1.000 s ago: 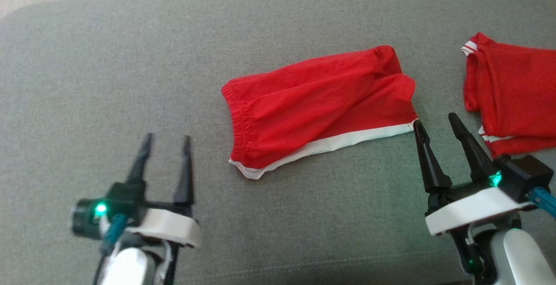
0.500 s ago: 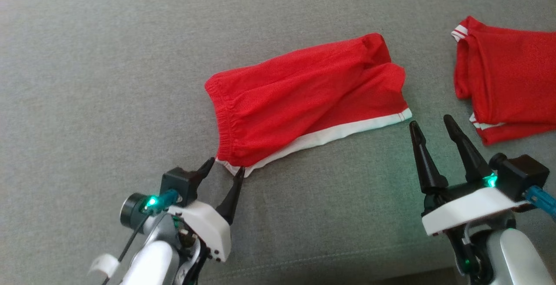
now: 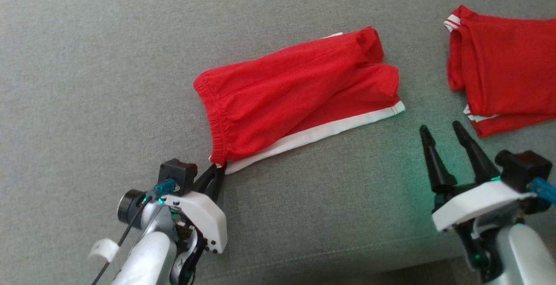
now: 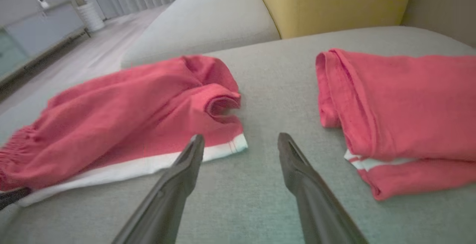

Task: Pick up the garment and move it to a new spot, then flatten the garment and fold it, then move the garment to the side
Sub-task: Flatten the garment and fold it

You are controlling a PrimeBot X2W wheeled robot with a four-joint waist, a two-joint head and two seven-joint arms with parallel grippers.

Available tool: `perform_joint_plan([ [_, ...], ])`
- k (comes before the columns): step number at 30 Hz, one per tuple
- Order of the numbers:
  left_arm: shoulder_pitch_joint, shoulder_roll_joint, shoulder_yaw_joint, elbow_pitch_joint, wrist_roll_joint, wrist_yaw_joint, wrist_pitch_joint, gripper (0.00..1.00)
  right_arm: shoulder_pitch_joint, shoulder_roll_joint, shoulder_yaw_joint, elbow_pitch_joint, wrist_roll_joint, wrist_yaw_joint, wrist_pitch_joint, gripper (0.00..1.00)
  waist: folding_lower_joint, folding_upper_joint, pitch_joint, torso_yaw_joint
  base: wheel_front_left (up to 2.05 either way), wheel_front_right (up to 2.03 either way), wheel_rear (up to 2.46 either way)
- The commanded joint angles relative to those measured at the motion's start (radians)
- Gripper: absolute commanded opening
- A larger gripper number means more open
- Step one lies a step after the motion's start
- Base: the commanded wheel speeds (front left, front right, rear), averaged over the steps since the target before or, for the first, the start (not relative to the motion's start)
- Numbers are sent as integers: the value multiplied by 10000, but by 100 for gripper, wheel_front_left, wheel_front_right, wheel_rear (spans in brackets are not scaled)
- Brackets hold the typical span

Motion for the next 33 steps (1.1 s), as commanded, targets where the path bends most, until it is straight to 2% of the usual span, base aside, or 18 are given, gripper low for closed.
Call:
perform_joint_plan([
  [1,-447,72,392,-300,-68,94,-131,0,-490,-361,58,-29,-35,35,162,100,0,0,43,49,0,0,0],
  [9,-711,39,199,-618,37,145,-192,0,-1798,-989,395,1658,356,35,918,100,0,0,358,418,0,0,0],
  [18,-958,-61,-12,-826,70,189,-309,0,-3205,-1180,1306,3725,623,35,2046,100,0,0,698,840,0,0,0],
  [19,-961,-71,-25,-834,64,201,-333,0,-3255,-1188,1437,3851,662,35,2203,83,0,0,707,872,0,0,0],
  [21,-941,-99,-19,-868,16,239,-403,0,-3276,-1200,1555,3942,827,35,2350,6,0,0,699,930,0,0,0],
  [22,-921,-107,-10,-908,0,267,-457,0,-3236,-1212,1583,3904,931,35,2372,0,0,0,676,957,0,0,0],
  [27,-753,-142,167,-1344,-186,431,-709,0,-2881,-1249,1423,3033,1381,35,1878,0,0,0,446,984,0,0,0],
  [33,-505,20,510,-3348,-398,672,-774,0,-1974,-1262,551,212,1793,35,1149,0,0,0,-244,825,0,0,0],
])
